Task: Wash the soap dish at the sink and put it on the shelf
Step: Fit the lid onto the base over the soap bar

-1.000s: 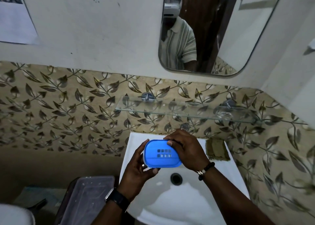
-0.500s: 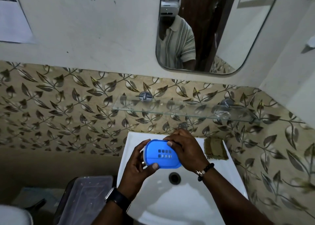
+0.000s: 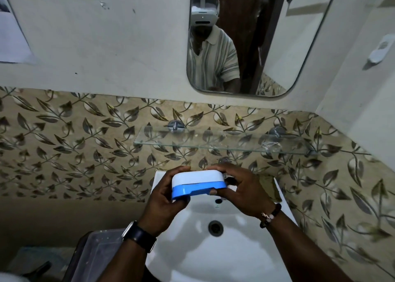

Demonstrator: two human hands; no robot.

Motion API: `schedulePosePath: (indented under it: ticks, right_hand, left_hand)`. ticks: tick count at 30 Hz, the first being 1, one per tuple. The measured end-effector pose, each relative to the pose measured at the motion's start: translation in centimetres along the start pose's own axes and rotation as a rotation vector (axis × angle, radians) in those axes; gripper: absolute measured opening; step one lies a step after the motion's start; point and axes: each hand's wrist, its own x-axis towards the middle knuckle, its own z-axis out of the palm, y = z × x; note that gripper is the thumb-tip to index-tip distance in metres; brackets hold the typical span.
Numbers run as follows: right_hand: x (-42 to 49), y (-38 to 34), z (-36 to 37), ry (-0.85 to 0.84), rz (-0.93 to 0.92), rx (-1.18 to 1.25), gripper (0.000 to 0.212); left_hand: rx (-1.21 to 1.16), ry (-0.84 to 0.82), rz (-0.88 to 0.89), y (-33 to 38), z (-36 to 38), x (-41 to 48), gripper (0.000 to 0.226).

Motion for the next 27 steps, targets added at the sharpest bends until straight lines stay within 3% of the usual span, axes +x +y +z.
schedulePosePath:
  ticks: [7,19,24,27]
  right_hand:
    - [-0.8,-0.8,-1.9,0.163,-0.254,-0.200,0.038]
    - [-2.5,0.5,-3.3,0.231,-0.268,-0.193,0.032]
    - [-2.5,0.0,-3.9,0.206,-0.289,-0.203,0.041]
    - [-2.0,-0.6,-4.6,0.167,-0.342,-0.252,0.062]
  left_hand:
    - [0.268,0.028,0.275,2.0,-0.6,1.7,0.054]
    - [0.393,0.023,0.421,3.3,1.6,2.6,0.036]
    - [0.384,0.018,0.415,3.0,1.5,3.1,0.038]
    - [0.344,0.008,0.407,3.1,1.6,3.5,0.040]
